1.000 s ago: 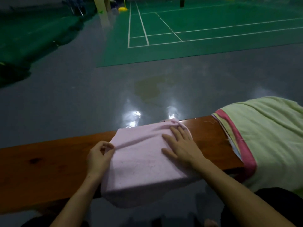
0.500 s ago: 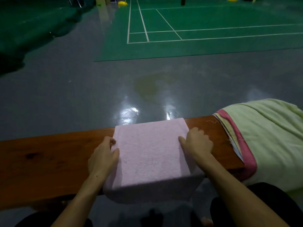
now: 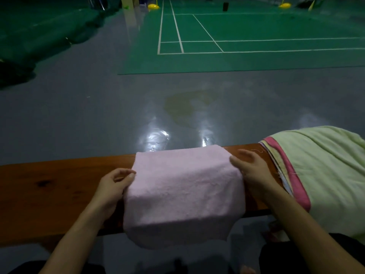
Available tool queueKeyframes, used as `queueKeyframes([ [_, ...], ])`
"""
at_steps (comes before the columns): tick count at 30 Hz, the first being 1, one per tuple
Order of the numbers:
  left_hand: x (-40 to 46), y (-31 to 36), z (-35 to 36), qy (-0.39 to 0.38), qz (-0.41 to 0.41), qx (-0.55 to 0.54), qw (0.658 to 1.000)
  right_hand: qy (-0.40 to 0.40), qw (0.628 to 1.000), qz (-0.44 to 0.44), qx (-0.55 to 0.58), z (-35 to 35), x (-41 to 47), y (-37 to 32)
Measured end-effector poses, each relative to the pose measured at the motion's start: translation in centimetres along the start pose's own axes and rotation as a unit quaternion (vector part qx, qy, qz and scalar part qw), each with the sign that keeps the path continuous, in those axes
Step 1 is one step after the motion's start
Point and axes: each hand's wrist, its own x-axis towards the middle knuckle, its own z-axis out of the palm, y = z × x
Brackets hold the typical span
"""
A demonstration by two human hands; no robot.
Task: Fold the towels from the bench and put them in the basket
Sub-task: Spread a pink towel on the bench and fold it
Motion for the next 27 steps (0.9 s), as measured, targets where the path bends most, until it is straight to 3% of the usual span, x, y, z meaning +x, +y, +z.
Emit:
queueKeyframes([
  [2, -0.4, -0.1, 0.0, -0.016, 0.002, 0.005, 1.0, -0.034, 0.999, 0.008, 0.007, -0.3, -0.3, 1.0],
  [4, -0.7, 0.1, 0.0, -0.003, 0.005, -0.006, 1.0, -0.145, 0.988, 0.039, -0.035, -0.7, -1.0, 2.3],
  [6, -0.9, 0.3, -0.1, -0.002, -0.019, -0.047, 0.999, -0.179, 0.981, 0.0, -0.08, -0.9, -1.5, 2.8],
  [9, -0.8, 0.4, -0.6, -0.076, -0.074, -0.094, 0.99, -0.113, 0.993, -0.029, -0.01, -0.9, -1.9, 2.7],
  [12, -1.4, 0.7, -1.2, -0.177, -0.054, 0.017, 0.983, -0.09, 0.995, 0.018, 0.033, -1.3, -1.9, 2.8],
  [17, -1.4, 1.4, -2.4, -0.104, 0.048, -0.006, 0.993, -0.105, 0.991, -0.006, 0.081, -3.2, -1.4, 1.1],
  [24, -2.4, 2.9, -2.1, -0.095, 0.053, -0.044, 0.993, -0.082, 0.992, -0.063, 0.072, -2.2, -1.2, 0.9],
  [27, -2.9, 3.4, -2.5, -0.127, 0.078, -0.072, 0.986, -0.062, 0.99, -0.093, 0.085, -1.9, -1.4, 0.0],
])
